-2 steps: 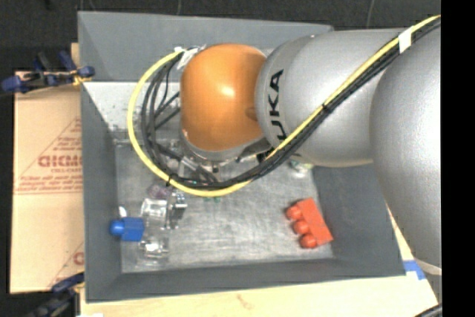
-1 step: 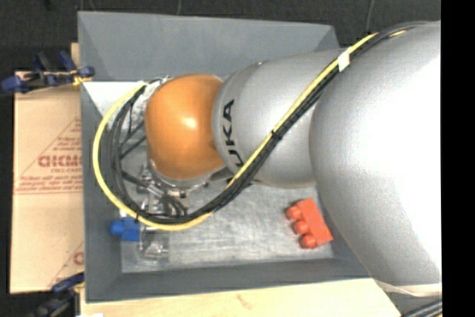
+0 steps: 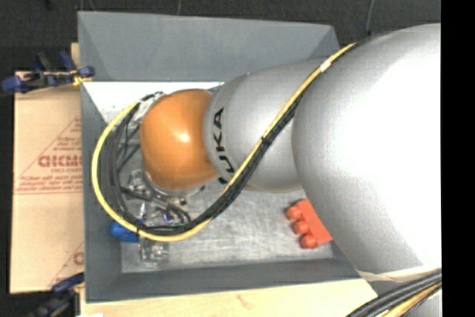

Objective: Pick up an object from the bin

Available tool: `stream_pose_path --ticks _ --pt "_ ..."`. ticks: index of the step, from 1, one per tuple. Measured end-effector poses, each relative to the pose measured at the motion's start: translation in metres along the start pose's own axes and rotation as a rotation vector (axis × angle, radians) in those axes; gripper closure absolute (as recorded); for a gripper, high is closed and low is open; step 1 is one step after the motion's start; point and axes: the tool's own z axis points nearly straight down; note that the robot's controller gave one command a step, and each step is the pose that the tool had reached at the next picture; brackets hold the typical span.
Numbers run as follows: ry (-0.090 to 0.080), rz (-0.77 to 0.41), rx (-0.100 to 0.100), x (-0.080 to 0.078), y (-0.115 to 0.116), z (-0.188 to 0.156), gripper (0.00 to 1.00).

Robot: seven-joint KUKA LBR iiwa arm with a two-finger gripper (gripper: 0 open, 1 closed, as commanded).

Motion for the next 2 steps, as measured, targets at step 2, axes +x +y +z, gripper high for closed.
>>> stream_pose_path --ticks 2 --pt "0.021 -0.09 0.005 -0.028 -0.078 0.021 0.0"
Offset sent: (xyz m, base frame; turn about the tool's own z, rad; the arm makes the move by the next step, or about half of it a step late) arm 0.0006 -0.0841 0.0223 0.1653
